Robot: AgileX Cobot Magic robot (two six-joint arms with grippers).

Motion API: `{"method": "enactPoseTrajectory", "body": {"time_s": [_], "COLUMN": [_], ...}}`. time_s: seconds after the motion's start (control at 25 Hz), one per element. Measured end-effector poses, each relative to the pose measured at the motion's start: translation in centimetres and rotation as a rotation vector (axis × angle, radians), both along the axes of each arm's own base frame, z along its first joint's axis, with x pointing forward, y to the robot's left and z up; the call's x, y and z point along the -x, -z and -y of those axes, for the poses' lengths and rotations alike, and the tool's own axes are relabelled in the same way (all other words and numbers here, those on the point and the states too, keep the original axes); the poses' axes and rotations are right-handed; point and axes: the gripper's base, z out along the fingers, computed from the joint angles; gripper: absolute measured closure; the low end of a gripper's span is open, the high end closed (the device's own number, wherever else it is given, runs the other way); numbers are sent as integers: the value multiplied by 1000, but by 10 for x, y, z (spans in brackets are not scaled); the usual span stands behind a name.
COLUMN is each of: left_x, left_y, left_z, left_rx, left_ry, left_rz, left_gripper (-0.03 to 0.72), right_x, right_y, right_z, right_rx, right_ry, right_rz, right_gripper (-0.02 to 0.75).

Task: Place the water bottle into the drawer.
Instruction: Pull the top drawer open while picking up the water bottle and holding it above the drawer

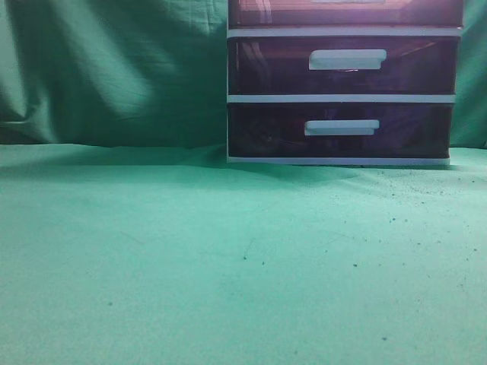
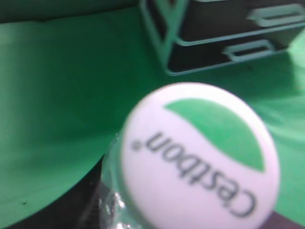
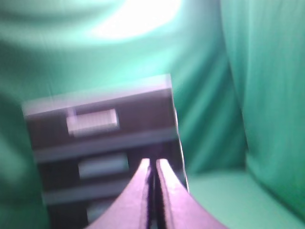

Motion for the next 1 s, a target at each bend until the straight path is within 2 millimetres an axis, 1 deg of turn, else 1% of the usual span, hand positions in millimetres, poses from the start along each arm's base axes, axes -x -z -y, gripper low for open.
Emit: {"method": "enactPoseTrajectory", "body": {"time_s": [0.04, 0.12, 0.24, 0.28, 0.36, 0.4, 0.48, 0.52, 0.64, 0.72, 0.84, 0.96, 1.0], "left_x": [7, 18, 27, 27, 29, 28, 27, 27, 25, 23, 20, 16, 15], "left_y": [-4, -8, -9, -9, -8, -8, -7, -6, -4, -3, 0, 4, 5], "left_z": [6, 15, 25, 27, 28, 28, 28, 28, 28, 27, 28, 29, 29], "left_rx": [1, 2, -4, -4, -9, -10, -17, -20, -42, -62, -72, -82, -87], "left_ry": [31, 84, 141, 148, 157, 158, 159, 159, 157, 155, 154, 154, 154], "left_rz": [6, 15, 4, 2, -7, -10, -12, -13, -13, -12, -22, -35, -38], "left_gripper": [391, 391, 391, 391, 391, 391, 391, 391, 391, 391, 391, 391, 391], "right_x": [2, 6, 0, -5, -21, -29, -50, -61, -95, -119, -158, -196, -209], "right_y": [-9, -38, -77, -86, -96, -101, -103, -106, -119, -128, -128, -117, -112], "right_z": [0, 0, -2, -3, -5, -5, -6, -7, -11, -19, -36, -55, -61], "right_rx": [-9, 11, 75, 96, 149, 184, 281, 354, 631, 850, 1117, 1334, 1375], "right_ry": [0, -1, -12, -19, -30, -31, -33, -35, -49, -69, -75, -34, -36], "right_rz": [32, 42, -112, -185, -317, -351, -425, -452, -449, -397, -287, -148, -128], "right_gripper": [738, 738, 738, 738, 738, 738, 738, 738, 738, 689, 545, 384, 346]}}
